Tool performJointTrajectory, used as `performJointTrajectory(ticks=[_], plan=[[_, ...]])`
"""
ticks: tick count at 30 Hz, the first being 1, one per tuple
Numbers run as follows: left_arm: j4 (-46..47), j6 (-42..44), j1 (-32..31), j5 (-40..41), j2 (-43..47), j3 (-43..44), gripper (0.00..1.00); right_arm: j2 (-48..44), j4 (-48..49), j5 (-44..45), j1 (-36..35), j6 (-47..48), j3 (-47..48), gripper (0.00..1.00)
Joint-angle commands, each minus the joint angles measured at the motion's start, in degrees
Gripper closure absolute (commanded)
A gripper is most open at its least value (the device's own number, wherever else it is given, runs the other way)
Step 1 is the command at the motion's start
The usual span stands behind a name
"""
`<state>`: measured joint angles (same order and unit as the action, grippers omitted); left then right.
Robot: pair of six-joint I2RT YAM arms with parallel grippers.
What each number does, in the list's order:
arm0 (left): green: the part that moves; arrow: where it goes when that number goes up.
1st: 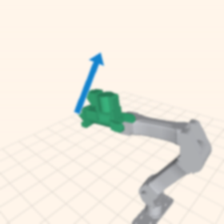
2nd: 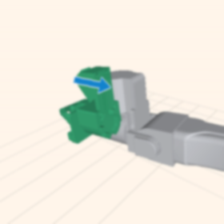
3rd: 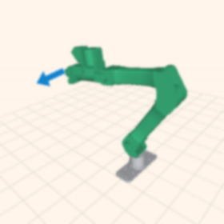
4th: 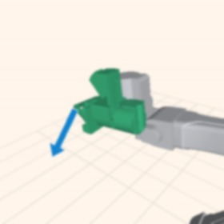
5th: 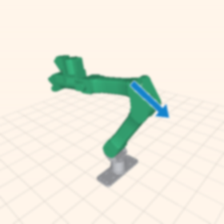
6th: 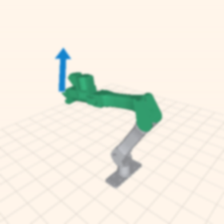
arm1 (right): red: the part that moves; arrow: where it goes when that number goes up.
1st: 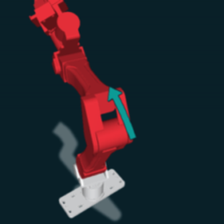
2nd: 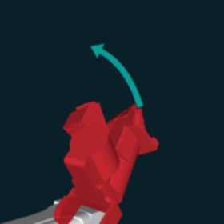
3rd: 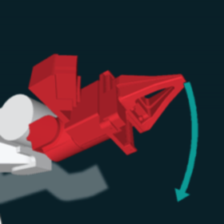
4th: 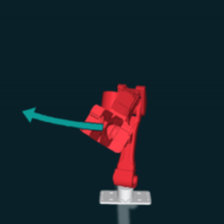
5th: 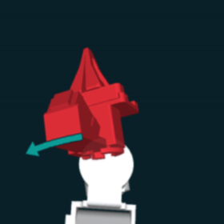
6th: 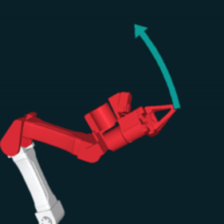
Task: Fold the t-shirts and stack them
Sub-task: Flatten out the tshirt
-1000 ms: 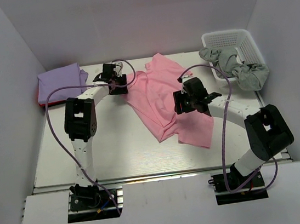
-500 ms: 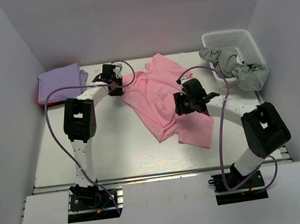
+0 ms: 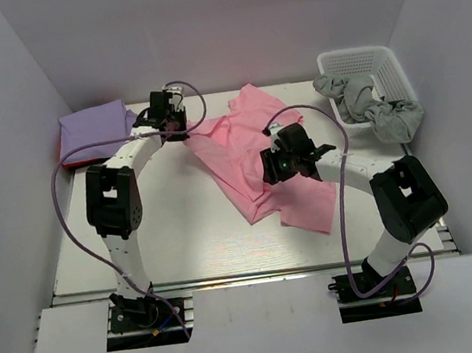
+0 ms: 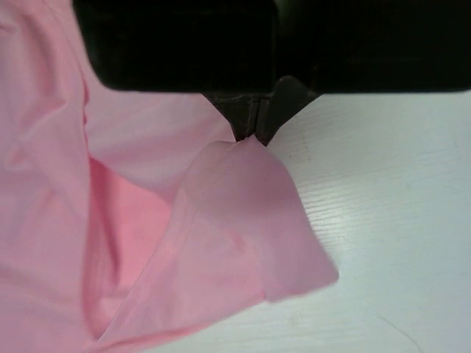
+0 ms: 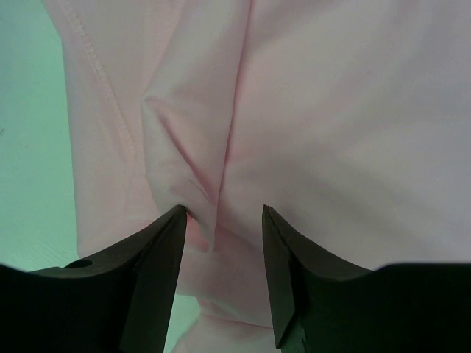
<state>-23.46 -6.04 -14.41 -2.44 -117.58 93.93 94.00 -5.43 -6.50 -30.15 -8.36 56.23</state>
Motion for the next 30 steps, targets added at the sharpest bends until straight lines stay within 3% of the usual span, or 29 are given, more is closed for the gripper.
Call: performJointTrajectory(ticks=[1, 8, 13, 19, 30], plan=[[1.67, -0.98, 0.26, 0.24, 7.18, -0.41, 1.0, 1.36, 0.26, 5.33, -0.61, -1.64, 3.62, 0.48], [0.17, -1.52, 0.79, 2.96, 10.35, -0.94, 1.0, -4.77, -1.86, 10.64, -0.96, -0.26, 2.31, 0.48], [-1.06, -2.04, 1.32, 5.43, 12.37, -2.43, 1.0, -6.72, -6.25, -4.08, -5.25, 8.09, 4.41, 0.47], [-1.23, -2.04, 1.85, 4.02, 13.25, -2.96, 1.0, -0.67, -5.29, -10.72, -13.43, 12.75, 7.58, 0.48], [-0.53, -2.57, 1.85, 2.79, 13.25, -4.63, 1.0, 10.85, -6.61, 0.87, -15.99, 6.08, 14.08, 0.54]])
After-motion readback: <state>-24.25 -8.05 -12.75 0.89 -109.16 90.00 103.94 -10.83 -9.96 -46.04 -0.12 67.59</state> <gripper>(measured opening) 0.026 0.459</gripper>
